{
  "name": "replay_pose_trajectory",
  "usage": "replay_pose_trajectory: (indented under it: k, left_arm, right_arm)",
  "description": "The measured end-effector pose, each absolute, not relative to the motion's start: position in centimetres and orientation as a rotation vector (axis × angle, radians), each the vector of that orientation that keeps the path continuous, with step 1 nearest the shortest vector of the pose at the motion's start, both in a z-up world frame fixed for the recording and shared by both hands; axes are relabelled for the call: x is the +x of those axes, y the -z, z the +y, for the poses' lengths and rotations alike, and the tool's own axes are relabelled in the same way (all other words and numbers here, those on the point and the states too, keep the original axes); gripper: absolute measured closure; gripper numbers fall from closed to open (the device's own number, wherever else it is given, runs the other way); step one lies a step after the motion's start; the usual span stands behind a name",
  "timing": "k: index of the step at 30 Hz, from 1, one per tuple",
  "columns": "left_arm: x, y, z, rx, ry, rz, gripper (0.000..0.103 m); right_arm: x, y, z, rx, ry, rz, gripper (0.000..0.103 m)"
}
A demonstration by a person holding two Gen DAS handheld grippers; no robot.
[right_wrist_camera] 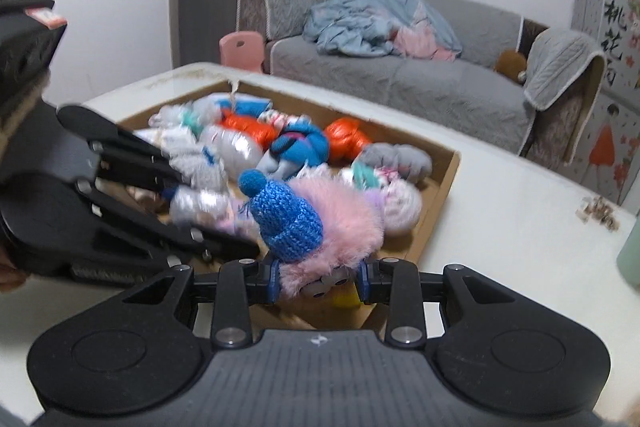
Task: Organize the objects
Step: 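Carry both bundles into the box and open both tools to release them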
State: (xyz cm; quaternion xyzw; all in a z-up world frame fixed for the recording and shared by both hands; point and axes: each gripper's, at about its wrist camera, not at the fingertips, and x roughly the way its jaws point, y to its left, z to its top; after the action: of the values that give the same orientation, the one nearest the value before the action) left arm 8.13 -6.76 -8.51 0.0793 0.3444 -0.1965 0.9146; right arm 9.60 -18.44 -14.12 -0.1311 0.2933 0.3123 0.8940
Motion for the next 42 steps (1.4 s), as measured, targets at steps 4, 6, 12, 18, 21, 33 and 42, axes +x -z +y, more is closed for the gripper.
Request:
replay_pose_trajectory:
  k: [4, 6, 12, 18, 21, 33, 42]
  left_arm:
    - [6.5, 8.4, -6.3, 0.155, 0.407, 0.741, 0.070]
    - [5.0, 8.4, -6.3, 0.156, 0.411, 0.753, 0.071]
    - [-0.5, 7.8, -6.9, 0.221, 0.482, 0.796, 0.071]
    - [-4.6, 6.9, -7.1, 0.283, 0.587, 0.784, 0.071]
    - [-5.5, 5.2, -7.4, 0.347, 0.647, 0.756, 0.071]
    - [-1.2, 7.0, -11.6, 0.560, 0.891, 0.877, 0.070]
    - [0.9, 8.5, -9.9, 0.497, 0.738, 0.865, 0.069]
  right_arm:
    - [7.9, 14.0, -18.8, -0.271, -0.677, 0.620, 0.072]
    - [6.9, 13.8, -19.3, -0.247, -0.696, 0.629, 0.072]
    - [3.3, 13.1, -20.5, -0.249, -0.759, 0.647, 0.072]
    - [0.9, 11.0, -21.3, -0.293, -0.798, 0.606, 0.072]
    - [-0.2, 9.3, -20.9, -0.421, -0.821, 0.562, 0.072]
    - [1.9, 9.8, -16.9, -0.882, -0.936, 0.615, 0.072]
    - [6.4, 12.2, -15.7, -0.843, -0.918, 0.695, 0.072]
